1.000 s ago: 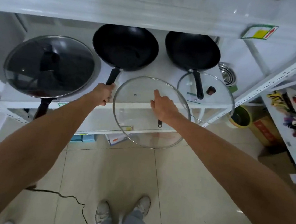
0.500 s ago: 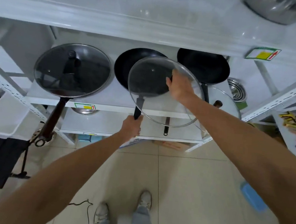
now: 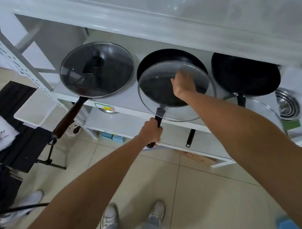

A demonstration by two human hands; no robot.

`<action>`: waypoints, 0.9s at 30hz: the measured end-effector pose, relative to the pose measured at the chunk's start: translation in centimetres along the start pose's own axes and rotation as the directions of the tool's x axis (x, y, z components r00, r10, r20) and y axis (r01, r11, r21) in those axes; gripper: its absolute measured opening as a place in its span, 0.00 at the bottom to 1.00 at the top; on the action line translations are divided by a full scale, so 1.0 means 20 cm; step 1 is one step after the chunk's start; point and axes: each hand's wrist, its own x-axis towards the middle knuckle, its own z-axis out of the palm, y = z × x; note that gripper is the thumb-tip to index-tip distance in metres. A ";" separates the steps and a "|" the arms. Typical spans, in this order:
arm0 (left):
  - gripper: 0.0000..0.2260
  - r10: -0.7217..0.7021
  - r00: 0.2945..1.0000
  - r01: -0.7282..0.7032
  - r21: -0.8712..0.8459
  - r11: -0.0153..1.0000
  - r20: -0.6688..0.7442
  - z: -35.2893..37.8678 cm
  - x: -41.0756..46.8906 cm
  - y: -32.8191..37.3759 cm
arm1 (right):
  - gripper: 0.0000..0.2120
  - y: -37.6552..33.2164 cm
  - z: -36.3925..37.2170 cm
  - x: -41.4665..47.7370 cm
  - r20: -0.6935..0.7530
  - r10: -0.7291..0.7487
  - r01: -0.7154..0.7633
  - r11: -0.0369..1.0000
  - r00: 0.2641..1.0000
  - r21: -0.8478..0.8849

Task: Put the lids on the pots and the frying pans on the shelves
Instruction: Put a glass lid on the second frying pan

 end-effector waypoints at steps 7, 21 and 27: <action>0.14 0.008 0.998 0.002 0.154 0.988 -0.066 0.04 0.05 -0.01 | 0.22 0.00 0.03 0.09 -0.051 -0.026 0.028 0.999 0.998 0.033; 0.17 -0.047 0.998 0.057 0.235 0.970 -0.050 0.05 0.09 -0.01 | 0.22 -0.07 0.07 0.32 -0.034 -0.022 0.023 0.999 0.999 0.044; 0.15 -0.046 0.998 0.053 0.221 0.974 -0.039 0.02 0.10 0.00 | 0.22 -0.07 0.09 0.36 -0.026 -0.034 0.034 0.999 0.999 -0.006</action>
